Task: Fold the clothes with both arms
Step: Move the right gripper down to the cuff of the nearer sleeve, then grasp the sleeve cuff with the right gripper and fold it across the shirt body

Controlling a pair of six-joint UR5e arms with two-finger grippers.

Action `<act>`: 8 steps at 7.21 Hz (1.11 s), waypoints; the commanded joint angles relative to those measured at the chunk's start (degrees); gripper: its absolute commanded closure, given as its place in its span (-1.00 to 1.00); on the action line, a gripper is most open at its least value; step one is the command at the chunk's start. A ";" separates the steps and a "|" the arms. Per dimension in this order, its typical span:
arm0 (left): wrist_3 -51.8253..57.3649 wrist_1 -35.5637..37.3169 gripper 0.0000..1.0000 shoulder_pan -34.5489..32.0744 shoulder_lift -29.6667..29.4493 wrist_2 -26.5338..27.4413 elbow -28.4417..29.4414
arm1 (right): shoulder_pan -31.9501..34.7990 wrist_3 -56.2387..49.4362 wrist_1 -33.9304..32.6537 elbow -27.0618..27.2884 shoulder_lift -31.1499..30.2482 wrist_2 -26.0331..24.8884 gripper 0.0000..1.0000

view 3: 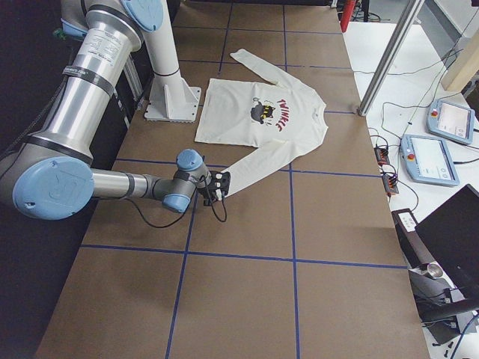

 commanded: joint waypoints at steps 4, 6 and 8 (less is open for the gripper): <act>-0.16 0.00 -1.00 0.03 -0.15 0.09 -0.32 | 15.88 -5.96 -12.81 5.69 8.38 12.93 1.00; -0.16 0.09 -1.00 0.03 -0.24 0.09 -0.32 | 23.63 -7.67 -25.01 7.00 18.83 18.65 1.00; -0.16 0.09 -1.00 0.03 -0.15 0.00 -0.24 | 25.14 -7.84 -42.20 8.06 34.08 18.66 1.00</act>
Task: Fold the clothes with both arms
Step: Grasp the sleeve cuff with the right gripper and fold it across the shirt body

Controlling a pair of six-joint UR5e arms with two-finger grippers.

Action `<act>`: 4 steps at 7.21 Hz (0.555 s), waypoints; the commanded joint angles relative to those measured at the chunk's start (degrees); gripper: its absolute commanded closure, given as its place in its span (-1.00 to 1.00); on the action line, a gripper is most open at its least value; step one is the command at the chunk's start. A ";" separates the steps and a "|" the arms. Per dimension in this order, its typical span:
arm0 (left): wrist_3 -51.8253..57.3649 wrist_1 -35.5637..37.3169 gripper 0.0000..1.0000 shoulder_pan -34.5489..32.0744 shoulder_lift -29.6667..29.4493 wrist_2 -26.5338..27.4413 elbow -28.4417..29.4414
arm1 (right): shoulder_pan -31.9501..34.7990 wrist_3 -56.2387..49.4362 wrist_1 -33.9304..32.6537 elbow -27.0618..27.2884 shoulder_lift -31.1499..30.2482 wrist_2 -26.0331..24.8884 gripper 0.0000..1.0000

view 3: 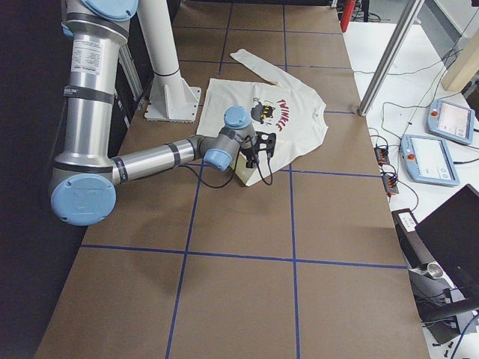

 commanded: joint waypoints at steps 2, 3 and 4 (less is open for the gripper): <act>0.00 0.09 -1.00 0.00 0.07 -0.03 0.34 | 1.28 -0.17 -30.50 -0.41 29.07 -1.67 1.00; -0.09 0.18 -1.00 0.00 0.07 -0.03 0.34 | 1.02 -0.43 -37.39 -1.55 38.31 -4.64 1.00; 0.00 0.18 -1.00 0.00 0.24 0.06 0.34 | 0.93 -2.44 -38.85 -5.04 45.27 -5.36 1.00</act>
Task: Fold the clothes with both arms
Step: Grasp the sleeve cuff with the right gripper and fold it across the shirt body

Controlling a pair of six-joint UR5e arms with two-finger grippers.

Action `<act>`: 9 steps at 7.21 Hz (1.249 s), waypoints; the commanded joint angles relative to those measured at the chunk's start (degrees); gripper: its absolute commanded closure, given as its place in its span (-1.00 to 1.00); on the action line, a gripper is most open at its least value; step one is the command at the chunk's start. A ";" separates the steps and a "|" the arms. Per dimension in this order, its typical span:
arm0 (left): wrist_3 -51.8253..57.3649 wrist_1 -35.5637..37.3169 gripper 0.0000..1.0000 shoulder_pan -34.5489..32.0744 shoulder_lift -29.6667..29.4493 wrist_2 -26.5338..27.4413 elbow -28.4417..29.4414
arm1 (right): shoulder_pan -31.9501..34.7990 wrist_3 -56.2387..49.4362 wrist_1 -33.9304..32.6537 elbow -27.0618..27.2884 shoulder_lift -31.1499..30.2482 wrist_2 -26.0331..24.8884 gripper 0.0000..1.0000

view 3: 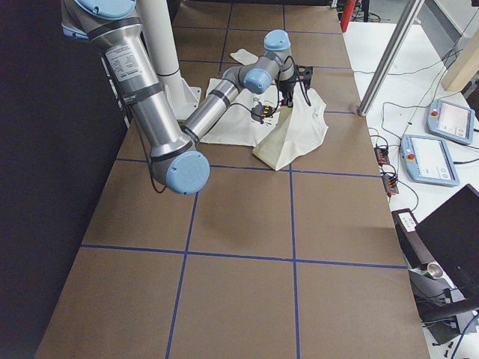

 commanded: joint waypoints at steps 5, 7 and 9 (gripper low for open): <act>0.04 0.04 -1.00 -0.09 0.39 -0.02 0.65 | -21.56 0.54 3.14 -32.50 30.93 -24.65 1.00; 0.13 -0.04 -1.00 -0.09 1.00 -0.02 0.65 | -24.15 6.09 11.37 -46.55 38.15 -27.85 1.00; 0.13 -0.04 -1.00 -0.09 1.18 -0.02 0.65 | -23.98 7.95 11.56 -49.37 40.19 -28.03 0.85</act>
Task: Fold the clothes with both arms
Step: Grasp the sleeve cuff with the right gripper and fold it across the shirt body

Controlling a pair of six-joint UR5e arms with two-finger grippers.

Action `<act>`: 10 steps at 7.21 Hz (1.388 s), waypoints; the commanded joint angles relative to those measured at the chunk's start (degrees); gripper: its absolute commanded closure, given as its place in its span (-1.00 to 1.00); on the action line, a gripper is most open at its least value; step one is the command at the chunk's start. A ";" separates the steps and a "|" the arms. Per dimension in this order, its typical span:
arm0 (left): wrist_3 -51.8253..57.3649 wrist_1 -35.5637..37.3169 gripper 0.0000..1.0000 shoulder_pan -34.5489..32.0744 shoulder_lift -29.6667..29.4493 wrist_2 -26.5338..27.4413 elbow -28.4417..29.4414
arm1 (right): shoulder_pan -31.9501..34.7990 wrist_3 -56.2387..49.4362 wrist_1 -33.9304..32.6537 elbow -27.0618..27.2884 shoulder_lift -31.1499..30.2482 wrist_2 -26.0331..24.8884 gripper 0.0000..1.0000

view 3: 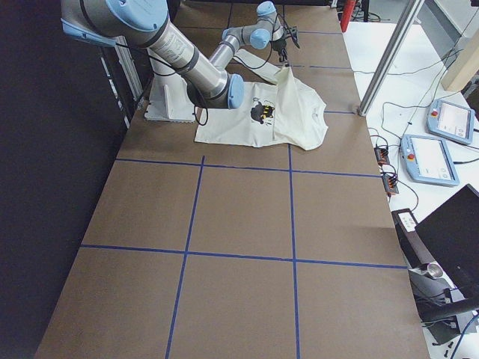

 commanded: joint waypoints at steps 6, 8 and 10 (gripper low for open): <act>-0.17 -3.66 -1.00 0.17 -2.48 0.05 -1.10 | 6.54 4.05 3.46 -9.97 4.88 6.62 -1.00; -1.30 -9.47 -1.00 0.17 -1.97 -1.34 -1.88 | 11.38 -4.61 -5.53 -2.38 0.95 15.26 -1.00; -2.36 -18.97 -1.00 5.92 2.84 -8.52 -1.98 | 17.44 -14.98 -12.26 11.24 -10.70 22.30 -1.00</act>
